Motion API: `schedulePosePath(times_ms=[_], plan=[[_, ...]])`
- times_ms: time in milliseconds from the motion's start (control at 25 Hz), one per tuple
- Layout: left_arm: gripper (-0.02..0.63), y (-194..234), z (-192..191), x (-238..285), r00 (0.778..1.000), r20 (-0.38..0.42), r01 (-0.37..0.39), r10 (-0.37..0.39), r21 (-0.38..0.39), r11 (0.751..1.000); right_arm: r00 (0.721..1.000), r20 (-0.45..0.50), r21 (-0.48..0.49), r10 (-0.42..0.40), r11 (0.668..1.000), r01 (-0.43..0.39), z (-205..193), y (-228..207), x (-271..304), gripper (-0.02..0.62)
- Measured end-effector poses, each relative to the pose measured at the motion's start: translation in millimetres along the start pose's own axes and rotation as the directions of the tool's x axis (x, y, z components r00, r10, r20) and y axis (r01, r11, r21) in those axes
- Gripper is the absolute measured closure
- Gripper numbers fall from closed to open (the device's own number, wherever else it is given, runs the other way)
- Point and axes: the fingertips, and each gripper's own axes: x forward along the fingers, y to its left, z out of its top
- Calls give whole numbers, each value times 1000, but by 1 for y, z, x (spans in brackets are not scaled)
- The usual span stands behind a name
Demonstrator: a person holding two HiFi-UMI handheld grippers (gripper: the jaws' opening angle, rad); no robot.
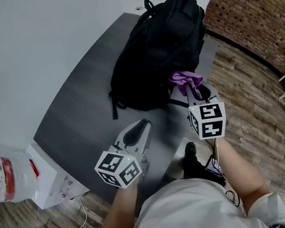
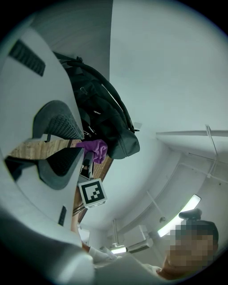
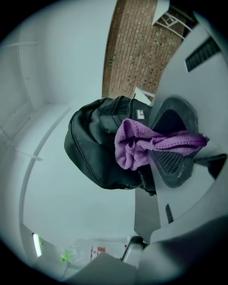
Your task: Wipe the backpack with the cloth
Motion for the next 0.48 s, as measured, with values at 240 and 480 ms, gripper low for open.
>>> schedulePosePath(times_ms=[240,480], plan=[[549,6,1,-2,1000,8,-3,3,-6,1000,996,-47,22,-75,997,77,-27,-31,-20,518],[549,17,1,-6,1000,21,-19,20,-23,1000,984,-133,29,-120,992,125,-65,-49,-36,517]])
